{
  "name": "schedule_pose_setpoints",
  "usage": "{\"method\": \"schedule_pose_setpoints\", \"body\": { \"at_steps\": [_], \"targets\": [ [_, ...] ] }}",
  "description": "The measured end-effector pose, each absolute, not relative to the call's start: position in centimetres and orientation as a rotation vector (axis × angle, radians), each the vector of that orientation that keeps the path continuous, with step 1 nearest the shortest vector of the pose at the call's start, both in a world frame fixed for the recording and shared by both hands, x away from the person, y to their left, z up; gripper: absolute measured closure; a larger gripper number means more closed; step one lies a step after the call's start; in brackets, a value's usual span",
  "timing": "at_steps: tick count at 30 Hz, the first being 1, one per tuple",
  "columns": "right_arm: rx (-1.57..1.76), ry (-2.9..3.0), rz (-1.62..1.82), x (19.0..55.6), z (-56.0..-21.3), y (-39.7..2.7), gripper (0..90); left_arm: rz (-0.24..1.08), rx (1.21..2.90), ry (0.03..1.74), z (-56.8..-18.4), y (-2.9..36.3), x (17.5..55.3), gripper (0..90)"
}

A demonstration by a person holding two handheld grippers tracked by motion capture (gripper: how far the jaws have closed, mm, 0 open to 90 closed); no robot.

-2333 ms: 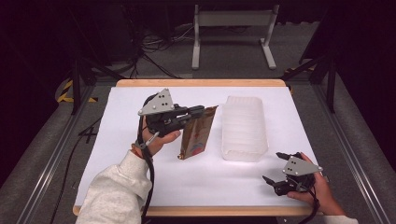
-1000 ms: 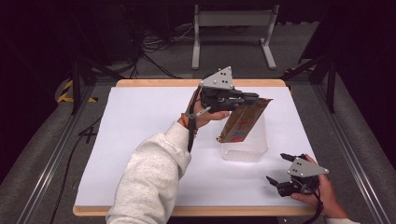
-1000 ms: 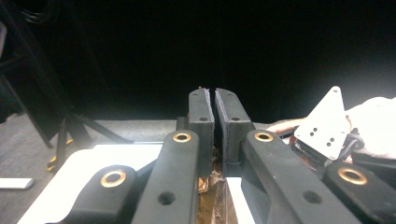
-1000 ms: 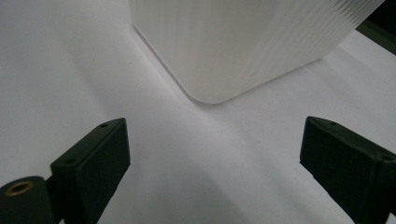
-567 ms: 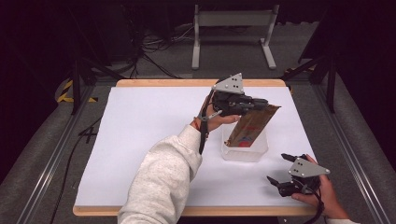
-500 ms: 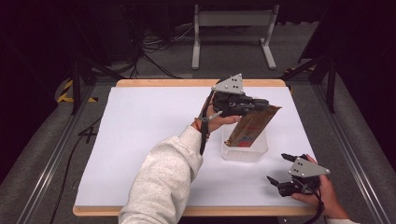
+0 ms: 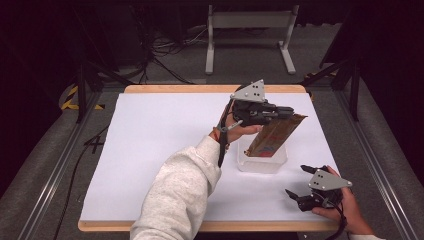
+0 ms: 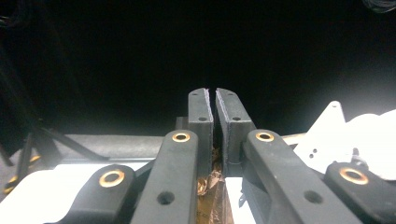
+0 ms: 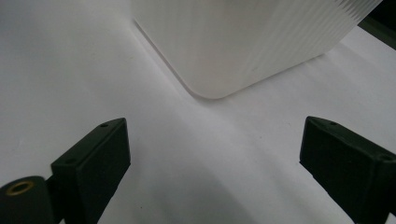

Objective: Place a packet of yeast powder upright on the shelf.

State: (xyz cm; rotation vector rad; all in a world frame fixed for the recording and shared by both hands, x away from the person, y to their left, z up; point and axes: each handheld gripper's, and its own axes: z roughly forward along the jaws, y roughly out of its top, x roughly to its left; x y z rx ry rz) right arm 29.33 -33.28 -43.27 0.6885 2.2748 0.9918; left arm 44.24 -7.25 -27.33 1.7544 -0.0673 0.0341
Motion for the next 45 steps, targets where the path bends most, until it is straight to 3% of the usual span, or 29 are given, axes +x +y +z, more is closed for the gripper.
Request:
{"method": "schedule_pose_setpoints", "body": {
  "at_steps": [17,32,45],
  "targets": [
    [0.679,2.282,0.990,29.3,-43.2,-33.2,9.0,-0.032,1.813,0.030,-32.8,-7.1,44.8,84.8],
    [0.675,2.286,0.994,29.4,-43.2,-32.9,9.0,0.006,1.816,0.103,-34.1,-2.8,44.4,83.2],
    [0.672,2.293,1.000,29.5,-43.2,-32.8,9.0,0.062,1.842,0.133,-34.7,-1.8,44.1,80.6]
  ]
}}
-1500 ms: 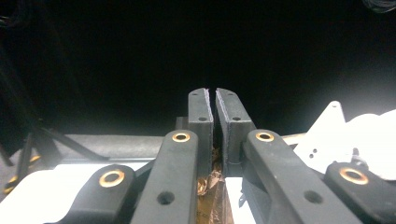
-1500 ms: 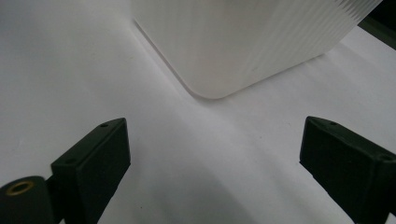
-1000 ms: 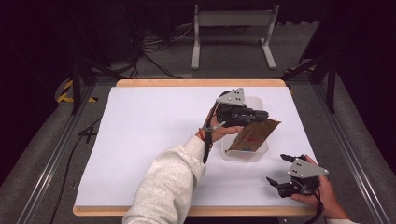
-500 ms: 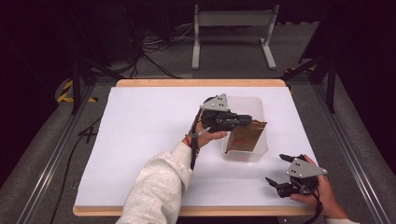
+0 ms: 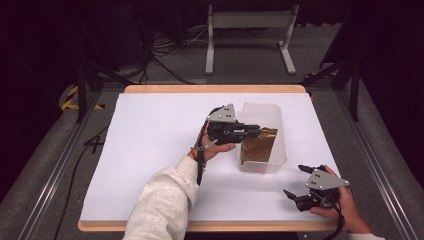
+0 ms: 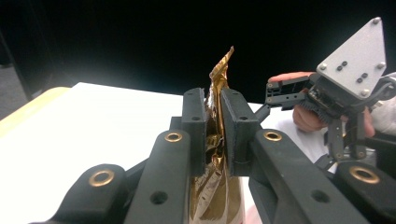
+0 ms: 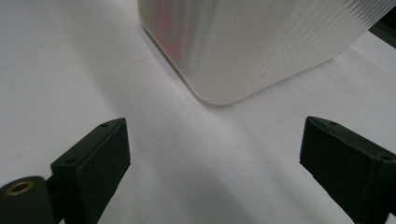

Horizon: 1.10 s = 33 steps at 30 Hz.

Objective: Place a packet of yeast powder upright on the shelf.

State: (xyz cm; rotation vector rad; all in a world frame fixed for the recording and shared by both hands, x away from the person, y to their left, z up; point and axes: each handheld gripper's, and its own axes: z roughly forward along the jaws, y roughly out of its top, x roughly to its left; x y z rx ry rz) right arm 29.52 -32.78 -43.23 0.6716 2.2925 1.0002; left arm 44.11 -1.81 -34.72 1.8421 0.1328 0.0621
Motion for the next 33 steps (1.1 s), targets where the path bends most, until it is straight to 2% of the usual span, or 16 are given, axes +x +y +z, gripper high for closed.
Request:
{"method": "schedule_pose_setpoints", "body": {
  "at_steps": [10,21,33],
  "targets": [
    [0.671,2.293,0.996,29.6,-43.3,-32.8,9.0,0.142,1.880,0.154,-34.3,-1.9,43.6,78.5],
    [0.665,2.293,1.004,29.6,-43.2,-32.8,9.0,0.167,1.916,0.161,-34.3,-2.3,43.2,78.6],
    [0.654,2.295,1.015,29.6,-43.1,-32.8,9.0,0.229,1.916,0.189,-34.1,-1.3,42.8,73.0]
  ]
}}
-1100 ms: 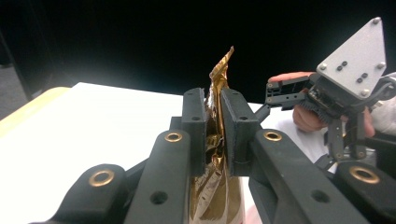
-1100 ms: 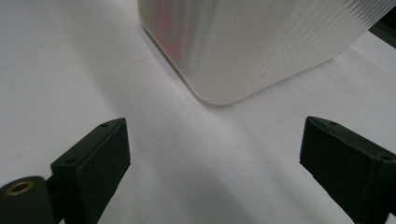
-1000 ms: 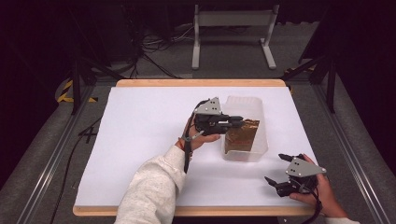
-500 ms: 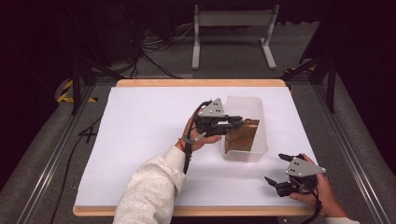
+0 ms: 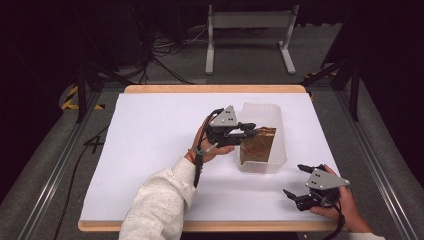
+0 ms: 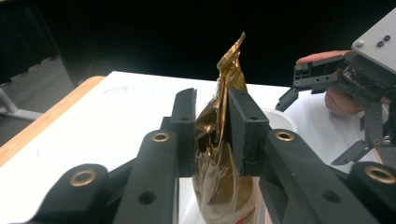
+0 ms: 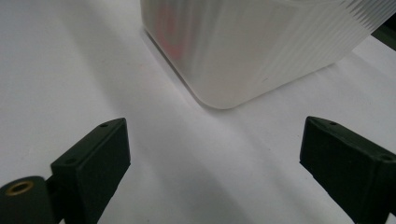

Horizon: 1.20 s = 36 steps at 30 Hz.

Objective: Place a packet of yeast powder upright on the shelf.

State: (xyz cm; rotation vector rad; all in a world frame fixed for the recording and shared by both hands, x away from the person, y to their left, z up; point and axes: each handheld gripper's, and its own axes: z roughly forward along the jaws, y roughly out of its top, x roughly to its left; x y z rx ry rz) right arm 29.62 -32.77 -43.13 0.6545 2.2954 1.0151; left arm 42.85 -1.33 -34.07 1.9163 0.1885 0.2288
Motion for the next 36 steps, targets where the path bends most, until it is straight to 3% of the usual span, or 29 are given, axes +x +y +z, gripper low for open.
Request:
{"method": "schedule_pose_setpoints", "body": {
  "at_steps": [11,23,36],
  "targets": [
    [0.652,2.301,1.011,29.7,-43.2,-32.5,9.0,0.315,1.966,0.210,-33.5,-0.1,42.3,62.5],
    [0.651,2.301,1.006,29.7,-43.1,-32.5,9.0,0.437,2.034,0.301,-33.3,1.4,41.6,34.8],
    [0.651,2.302,1.002,29.7,-43.2,-32.4,9.0,0.494,2.094,0.363,-33.9,3.5,41.0,21.2]
  ]
}}
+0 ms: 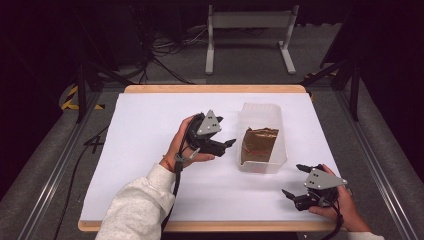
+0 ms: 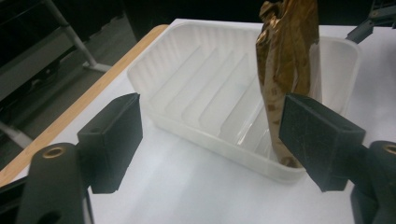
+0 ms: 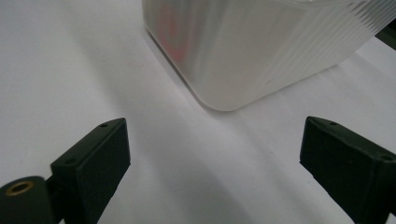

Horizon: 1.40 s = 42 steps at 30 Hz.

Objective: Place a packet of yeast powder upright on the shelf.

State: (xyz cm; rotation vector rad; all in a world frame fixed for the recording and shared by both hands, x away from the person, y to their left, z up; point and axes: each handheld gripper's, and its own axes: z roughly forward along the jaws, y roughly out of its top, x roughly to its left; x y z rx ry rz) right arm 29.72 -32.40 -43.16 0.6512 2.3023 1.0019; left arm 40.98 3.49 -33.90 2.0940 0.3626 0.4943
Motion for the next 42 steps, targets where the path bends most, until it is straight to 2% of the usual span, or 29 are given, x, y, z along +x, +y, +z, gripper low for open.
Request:
{"method": "schedule_pose_setpoints", "body": {
  "at_steps": [15,29,42],
  "targets": [
    [0.657,2.298,1.002,29.8,-43.2,-32.4,8.9,0.569,2.165,0.397,-34.7,5.4,40.2,11.5],
    [0.656,2.305,0.999,29.8,-43.2,-32.2,8.9,0.644,2.236,0.439,-35.9,8.5,39.0,10.2],
    [0.657,2.304,0.996,29.8,-43.2,-32.2,8.5,0.659,2.233,0.566,-37.8,12.4,38.2,7.6]
  ]
}}
